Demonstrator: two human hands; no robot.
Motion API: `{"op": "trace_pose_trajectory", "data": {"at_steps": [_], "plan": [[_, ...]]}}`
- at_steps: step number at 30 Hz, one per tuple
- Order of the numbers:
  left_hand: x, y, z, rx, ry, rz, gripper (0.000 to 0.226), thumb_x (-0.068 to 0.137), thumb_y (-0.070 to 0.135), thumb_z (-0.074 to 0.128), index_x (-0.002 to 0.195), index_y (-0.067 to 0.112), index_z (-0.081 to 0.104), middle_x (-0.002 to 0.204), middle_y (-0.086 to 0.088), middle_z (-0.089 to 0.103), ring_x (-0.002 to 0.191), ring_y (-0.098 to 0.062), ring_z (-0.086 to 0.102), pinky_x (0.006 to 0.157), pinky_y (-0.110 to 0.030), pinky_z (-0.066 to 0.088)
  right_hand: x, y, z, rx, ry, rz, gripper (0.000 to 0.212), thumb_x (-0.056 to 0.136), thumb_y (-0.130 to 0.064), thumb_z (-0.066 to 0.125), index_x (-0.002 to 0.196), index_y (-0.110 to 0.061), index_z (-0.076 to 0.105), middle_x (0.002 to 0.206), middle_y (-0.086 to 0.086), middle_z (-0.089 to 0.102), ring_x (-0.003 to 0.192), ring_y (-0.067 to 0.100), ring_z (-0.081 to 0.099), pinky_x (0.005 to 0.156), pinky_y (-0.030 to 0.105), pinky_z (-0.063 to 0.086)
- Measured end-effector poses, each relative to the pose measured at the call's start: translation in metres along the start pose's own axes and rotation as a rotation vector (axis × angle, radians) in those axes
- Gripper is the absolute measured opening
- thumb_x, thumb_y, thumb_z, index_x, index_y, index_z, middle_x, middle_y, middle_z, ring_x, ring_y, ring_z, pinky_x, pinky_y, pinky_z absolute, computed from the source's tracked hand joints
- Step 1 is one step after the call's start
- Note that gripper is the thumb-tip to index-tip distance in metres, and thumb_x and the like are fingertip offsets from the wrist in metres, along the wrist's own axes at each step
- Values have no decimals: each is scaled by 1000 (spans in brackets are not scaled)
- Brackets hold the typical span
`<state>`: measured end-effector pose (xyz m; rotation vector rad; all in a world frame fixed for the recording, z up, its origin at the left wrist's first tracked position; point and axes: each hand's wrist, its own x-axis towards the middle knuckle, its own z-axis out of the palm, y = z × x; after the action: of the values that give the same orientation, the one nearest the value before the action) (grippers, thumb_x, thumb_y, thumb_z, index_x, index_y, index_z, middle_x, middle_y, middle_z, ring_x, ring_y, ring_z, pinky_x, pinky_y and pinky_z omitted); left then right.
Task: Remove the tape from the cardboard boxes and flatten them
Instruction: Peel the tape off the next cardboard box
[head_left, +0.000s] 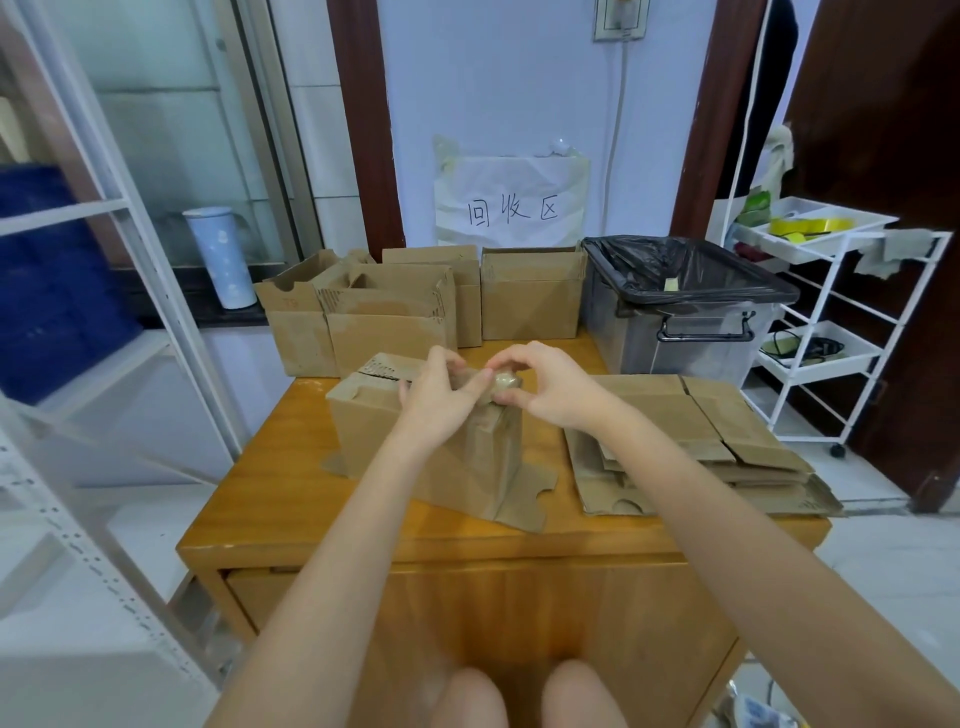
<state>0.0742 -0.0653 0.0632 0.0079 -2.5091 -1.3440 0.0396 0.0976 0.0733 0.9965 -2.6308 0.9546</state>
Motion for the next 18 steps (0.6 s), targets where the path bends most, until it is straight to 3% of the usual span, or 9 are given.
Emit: {"op": "trace_pose_trajectory", "data": {"at_steps": [3,6,13,18], "plan": [[-3,5,-1,40,-71,-11,29,101,30,37,130,30,45,110,7,57,113,-15,45,118,-50,8,-3,1,-3,9,-47,6,31,89,-15,65,120,-16,60,112,-5,61,105,12,53,96,28,42],[-4,4,0,239,-104,29,37,103,20,25,123,22,56,123,3,52,127,-16,39,117,-46,-3,-4,2,-5,43,-95,0,26,91,-11,61,116,-15,59,111,-2,61,103,14,56,94,29,45],[-5,-1,0,370,-145,87,39,95,2,31,123,17,55,130,2,45,128,-18,40,116,-48,-5,-12,9,-8,151,-120,-12,20,91,-6,61,109,-13,61,101,-5,59,97,11,52,89,22,37],[-3,-3,-2,422,-197,76,41,95,0,29,123,18,51,129,3,44,126,-19,40,117,-50,-2,-14,7,-17,-149,-183,-47,30,94,-25,57,123,-16,62,113,1,50,119,17,33,104,33,29]]}}
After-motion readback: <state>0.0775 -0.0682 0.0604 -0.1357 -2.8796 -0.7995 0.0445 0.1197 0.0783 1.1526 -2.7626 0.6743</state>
